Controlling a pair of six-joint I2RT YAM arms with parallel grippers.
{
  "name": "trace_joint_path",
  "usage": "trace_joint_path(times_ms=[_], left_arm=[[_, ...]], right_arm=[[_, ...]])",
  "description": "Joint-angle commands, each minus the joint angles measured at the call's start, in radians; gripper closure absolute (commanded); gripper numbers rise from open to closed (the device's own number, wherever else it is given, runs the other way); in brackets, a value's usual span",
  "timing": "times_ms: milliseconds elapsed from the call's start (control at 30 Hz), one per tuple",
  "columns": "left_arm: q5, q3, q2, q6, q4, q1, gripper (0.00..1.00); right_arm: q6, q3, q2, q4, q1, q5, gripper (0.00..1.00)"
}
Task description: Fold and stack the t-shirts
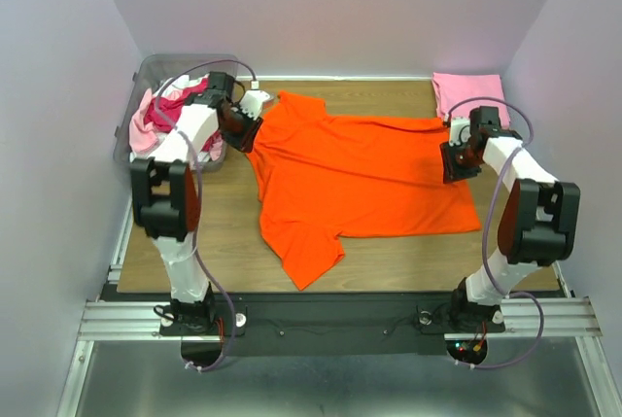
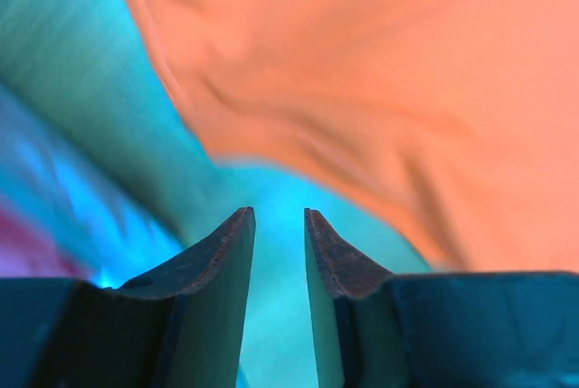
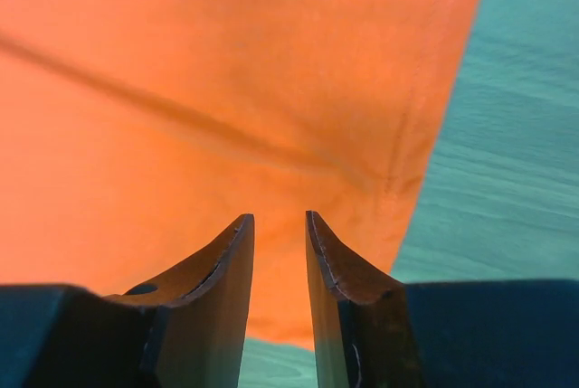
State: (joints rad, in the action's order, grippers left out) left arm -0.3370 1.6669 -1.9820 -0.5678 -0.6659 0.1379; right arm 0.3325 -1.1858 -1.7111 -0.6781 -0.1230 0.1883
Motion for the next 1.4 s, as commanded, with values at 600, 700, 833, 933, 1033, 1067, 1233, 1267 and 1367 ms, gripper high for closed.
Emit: trace_joint_path(times_ms=[600, 700, 833, 933, 1033, 1067, 1233, 1267, 1367], left_arm=[[-0.088, -0.477, 0.233, 0.049, 0.121, 0.114, 0.75], [-0.091, -0.473, 0.218, 0.058, 0.134, 0.129, 0.75], [-0.068, -0.48, 0.175, 0.065, 0.149, 0.138, 0.75], [-0.036, -0.495, 0.146, 0.074, 0.17, 0.138, 0.75], [0.035, -0.525, 0.137, 0.062, 0.149, 0.135, 0.78], [0.05, -0.538, 0.155, 0.037, 0.141, 0.121, 0.78], [0.142, -0.593, 0.236, -0.058, 0.037, 0.029, 0.79], [0.153, -0.595, 0.258, -0.075, 0.025, 0.016, 0.79], [0.211, -0.593, 0.297, -0.118, 0.0, -0.023, 0.79]], right_arm=[[0.043, 0.115, -0.007, -0.001, 0.005, -0.012, 0.68], [0.045, 0.115, -0.013, 0.003, 0.005, -0.018, 0.68], [0.045, 0.115, -0.016, 0.006, 0.005, -0.02, 0.68], [0.051, 0.123, -0.019, 0.009, 0.005, -0.035, 0.68], [0.074, 0.143, -0.022, 0.014, 0.005, -0.084, 0.69], [0.08, 0.149, -0.021, 0.02, 0.005, -0.12, 0.69], [0.109, 0.176, 0.011, 0.025, 0.005, -0.168, 0.7], [0.111, 0.178, 0.019, 0.023, 0.005, -0.167, 0.7], [0.112, 0.181, 0.039, 0.012, 0.003, -0.155, 0.7]])
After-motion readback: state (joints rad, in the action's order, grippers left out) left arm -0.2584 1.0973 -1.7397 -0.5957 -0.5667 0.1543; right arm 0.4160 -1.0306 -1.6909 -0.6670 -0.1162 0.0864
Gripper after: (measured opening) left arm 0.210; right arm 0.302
